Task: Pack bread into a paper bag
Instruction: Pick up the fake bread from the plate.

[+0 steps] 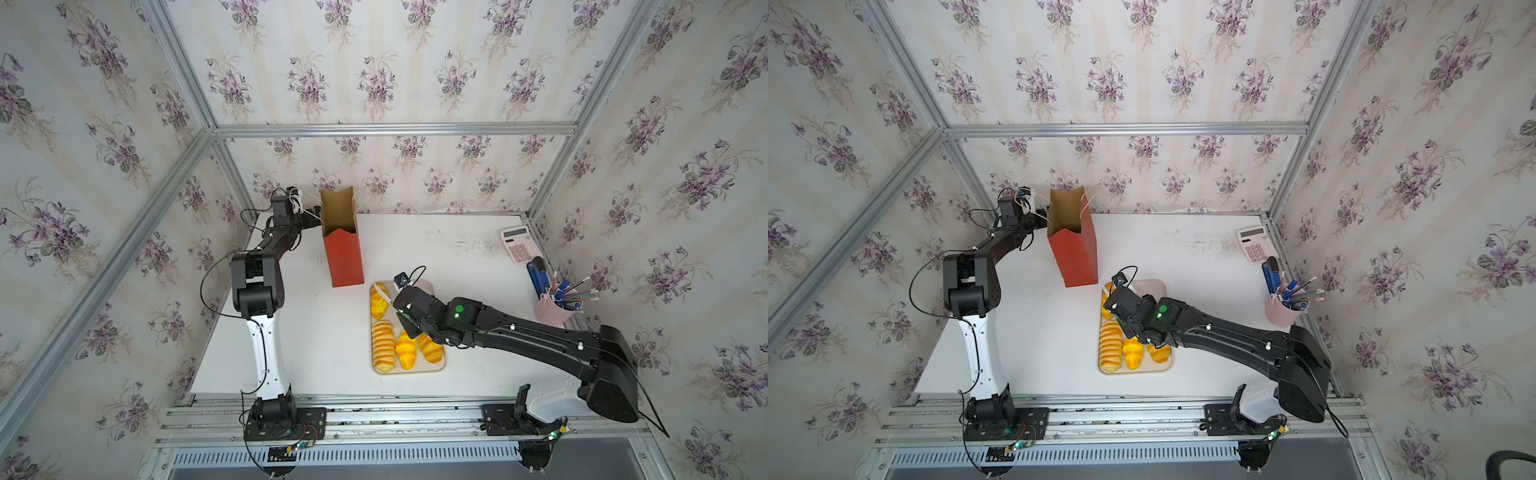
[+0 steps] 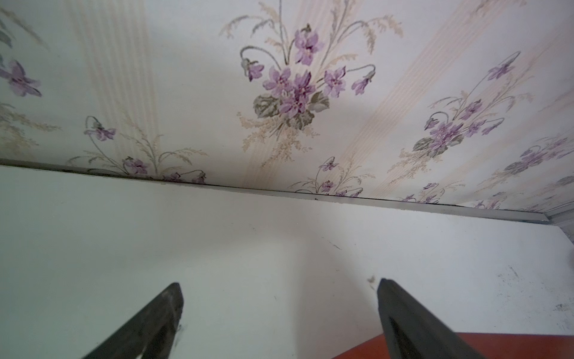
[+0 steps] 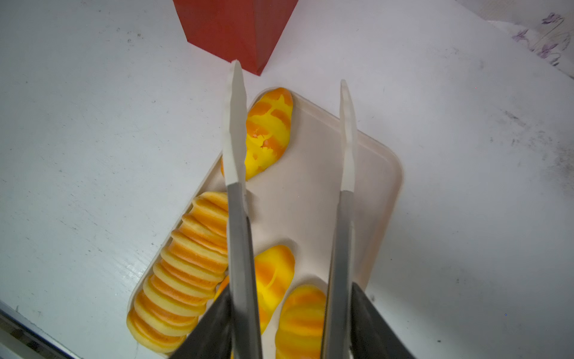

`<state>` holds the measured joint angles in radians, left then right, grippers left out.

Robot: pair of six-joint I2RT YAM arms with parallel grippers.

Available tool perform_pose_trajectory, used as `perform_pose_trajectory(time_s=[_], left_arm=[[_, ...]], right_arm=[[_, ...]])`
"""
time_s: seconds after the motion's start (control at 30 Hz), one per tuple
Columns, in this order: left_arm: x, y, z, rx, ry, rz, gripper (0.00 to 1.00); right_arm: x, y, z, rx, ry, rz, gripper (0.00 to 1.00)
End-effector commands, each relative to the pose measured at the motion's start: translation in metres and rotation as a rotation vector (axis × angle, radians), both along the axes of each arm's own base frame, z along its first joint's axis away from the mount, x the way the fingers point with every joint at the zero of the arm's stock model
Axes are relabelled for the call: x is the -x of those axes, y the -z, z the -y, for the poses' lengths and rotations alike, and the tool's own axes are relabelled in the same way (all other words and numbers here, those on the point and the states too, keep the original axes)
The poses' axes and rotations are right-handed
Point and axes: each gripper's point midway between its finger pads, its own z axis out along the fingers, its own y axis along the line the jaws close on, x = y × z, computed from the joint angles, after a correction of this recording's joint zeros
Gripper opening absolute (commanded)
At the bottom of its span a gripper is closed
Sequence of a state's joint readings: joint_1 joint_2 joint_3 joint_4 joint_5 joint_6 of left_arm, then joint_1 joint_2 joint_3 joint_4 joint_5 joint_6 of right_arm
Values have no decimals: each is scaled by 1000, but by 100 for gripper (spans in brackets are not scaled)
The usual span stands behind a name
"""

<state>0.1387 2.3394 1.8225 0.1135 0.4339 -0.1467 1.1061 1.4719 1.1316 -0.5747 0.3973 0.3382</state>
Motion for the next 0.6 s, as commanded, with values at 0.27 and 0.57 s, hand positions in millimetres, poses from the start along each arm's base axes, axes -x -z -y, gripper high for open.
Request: perform_pose_trajectory(time_s=[0.27,0.57], left_arm=[[0,-10,2,-7,18,29,99],[1,-10,2,-7,20,30,99]], right_arm=[[6,35,-30,-101,-27,-93,54],[1,49,-18,-76,-1,-100,54]])
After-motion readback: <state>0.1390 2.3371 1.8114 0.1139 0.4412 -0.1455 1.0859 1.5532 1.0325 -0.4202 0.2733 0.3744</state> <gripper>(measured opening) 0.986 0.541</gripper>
